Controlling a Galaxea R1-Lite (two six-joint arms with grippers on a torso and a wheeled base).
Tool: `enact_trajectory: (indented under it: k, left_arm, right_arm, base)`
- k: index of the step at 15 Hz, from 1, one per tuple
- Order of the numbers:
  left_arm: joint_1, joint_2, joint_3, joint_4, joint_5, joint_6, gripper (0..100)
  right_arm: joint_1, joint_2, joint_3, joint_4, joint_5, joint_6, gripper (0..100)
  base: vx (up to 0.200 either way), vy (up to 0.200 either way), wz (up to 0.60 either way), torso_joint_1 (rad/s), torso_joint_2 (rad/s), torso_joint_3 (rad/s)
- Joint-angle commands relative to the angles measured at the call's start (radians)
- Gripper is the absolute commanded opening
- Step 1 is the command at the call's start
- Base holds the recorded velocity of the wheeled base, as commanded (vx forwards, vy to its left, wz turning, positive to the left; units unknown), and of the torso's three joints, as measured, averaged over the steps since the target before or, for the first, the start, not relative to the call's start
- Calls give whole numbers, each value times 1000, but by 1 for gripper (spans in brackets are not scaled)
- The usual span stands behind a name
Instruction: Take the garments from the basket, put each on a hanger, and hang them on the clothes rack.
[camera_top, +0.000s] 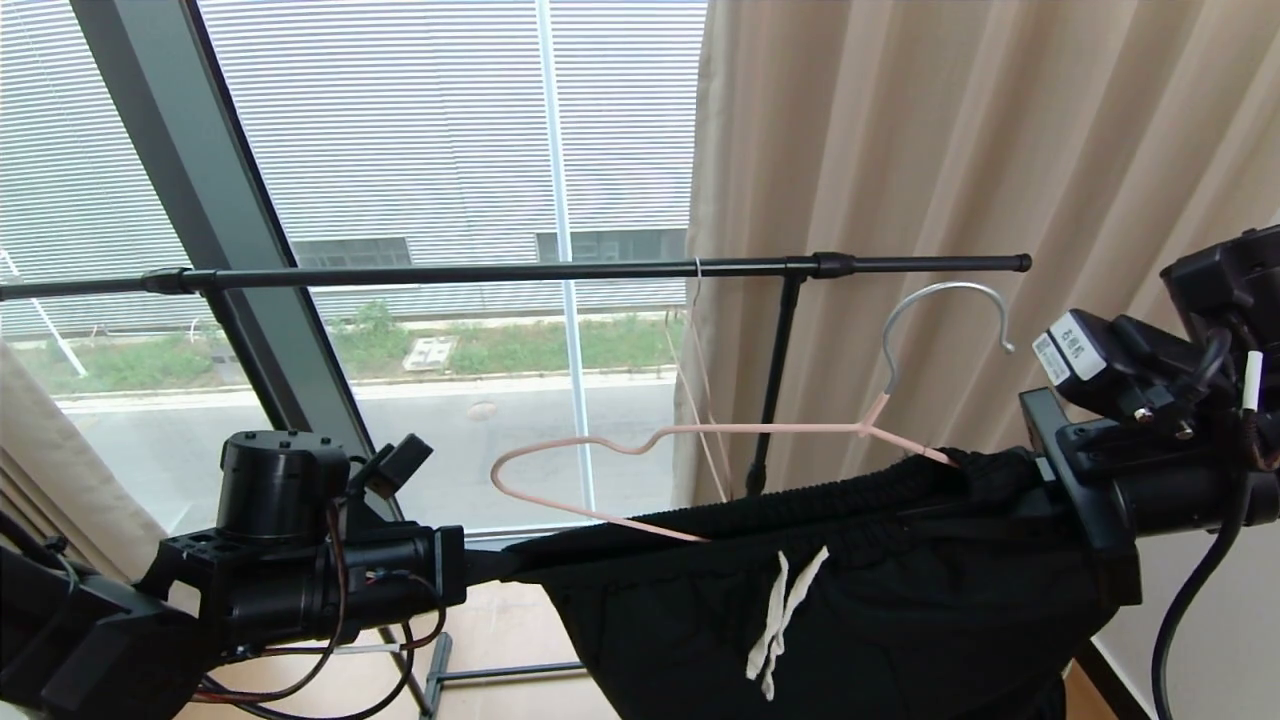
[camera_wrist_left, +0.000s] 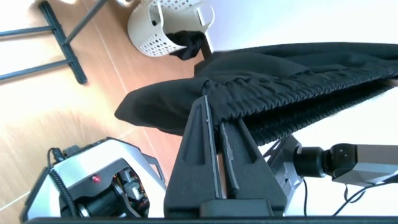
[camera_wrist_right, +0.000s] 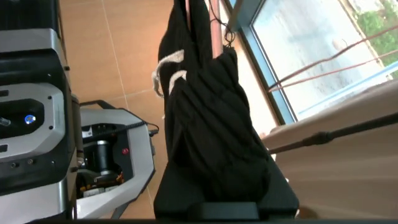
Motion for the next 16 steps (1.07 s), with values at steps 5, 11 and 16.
enact_trajectory:
  k: [5,11,16]
  left_arm:
    - [20,-36,-3,0,1,9,0]
    - [19,-39,-6,0,1,18,0]
    - [19,-54,-3,0,3,23,0]
  right_arm:
    - [15,18,106,-57,-149,-37,0]
    - [67,52,157,-77,-274,-39,0]
    - [70,78,166,-76,-326,-53,0]
  base:
    - [0,0,0,0,0,0]
    - [0,0,0,0,0,0]
    - [0,0,0,0,0,0]
